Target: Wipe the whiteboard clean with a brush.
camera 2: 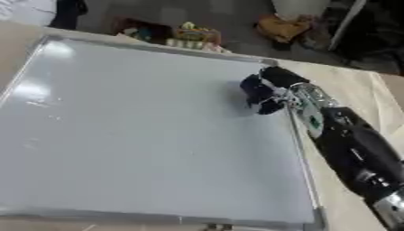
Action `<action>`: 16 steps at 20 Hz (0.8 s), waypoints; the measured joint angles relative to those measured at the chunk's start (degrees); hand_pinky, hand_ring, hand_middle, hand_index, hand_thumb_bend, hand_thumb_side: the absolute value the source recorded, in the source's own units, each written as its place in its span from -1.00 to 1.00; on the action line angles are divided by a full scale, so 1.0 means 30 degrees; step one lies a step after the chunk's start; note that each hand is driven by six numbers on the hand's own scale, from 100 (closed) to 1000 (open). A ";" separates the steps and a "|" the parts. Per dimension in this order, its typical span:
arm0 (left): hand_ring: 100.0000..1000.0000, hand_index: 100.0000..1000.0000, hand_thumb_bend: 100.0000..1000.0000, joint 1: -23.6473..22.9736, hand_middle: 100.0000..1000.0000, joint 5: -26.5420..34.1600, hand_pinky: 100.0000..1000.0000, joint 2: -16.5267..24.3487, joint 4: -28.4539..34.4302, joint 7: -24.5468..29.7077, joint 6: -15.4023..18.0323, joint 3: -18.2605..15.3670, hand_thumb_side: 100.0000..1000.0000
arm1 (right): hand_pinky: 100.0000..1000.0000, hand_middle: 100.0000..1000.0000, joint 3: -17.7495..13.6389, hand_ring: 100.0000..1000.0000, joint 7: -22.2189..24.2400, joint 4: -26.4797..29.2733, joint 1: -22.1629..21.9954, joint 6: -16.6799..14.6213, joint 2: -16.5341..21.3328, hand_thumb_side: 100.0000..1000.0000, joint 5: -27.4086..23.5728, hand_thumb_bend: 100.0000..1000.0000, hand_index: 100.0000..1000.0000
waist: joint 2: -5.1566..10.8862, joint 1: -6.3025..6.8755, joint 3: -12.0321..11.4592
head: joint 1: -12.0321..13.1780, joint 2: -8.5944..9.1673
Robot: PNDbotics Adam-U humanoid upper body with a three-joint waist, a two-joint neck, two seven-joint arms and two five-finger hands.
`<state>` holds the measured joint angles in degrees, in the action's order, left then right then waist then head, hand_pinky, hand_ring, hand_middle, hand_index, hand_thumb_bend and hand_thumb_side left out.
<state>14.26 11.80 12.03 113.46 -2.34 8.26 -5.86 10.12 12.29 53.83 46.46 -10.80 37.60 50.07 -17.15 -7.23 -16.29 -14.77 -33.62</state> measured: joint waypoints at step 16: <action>-0.17 0.15 -1.00 -0.0002 -0.29 -0.0087 -0.28 0.0000 -0.0004 0.0008 -0.0005 0.0001 0.90 | 0.30 -0.72 -0.0522 0.04 0.3212 -0.1423 0.0999 -0.1511 0.0177 -0.79 -0.0537 -1.00 -0.37 | -0.0014 -0.0088 -0.0248 | -0.0324 0.0005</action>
<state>14.25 11.53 12.03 113.44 -2.32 8.25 -5.85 8.56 21.92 49.56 49.46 -15.33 38.13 48.46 -17.19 -7.49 -17.03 -15.75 -33.61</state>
